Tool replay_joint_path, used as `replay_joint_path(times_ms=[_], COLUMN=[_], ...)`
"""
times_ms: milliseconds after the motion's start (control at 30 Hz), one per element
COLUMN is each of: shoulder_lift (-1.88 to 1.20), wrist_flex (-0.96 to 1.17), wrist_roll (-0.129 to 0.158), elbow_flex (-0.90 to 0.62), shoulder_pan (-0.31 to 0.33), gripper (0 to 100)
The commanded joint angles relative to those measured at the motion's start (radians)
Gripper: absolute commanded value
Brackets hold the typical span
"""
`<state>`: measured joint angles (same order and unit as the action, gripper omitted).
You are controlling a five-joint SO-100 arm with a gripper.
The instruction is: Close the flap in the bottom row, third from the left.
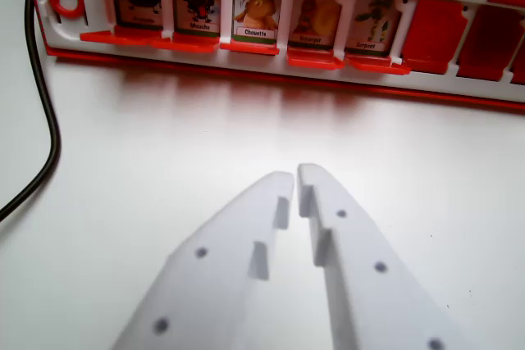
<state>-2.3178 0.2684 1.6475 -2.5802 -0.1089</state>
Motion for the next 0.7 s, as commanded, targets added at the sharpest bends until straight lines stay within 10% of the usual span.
replay_joint_path(times_ms=[0, 667], shoulder_lift=[0.104, 0.549], wrist_flex=[-0.101, -0.318], wrist_roll=[-0.009, -0.015], elbow_flex=[0.101, 0.305], shoulder_pan=[-0.014, -0.060], gripper=[0, 0])
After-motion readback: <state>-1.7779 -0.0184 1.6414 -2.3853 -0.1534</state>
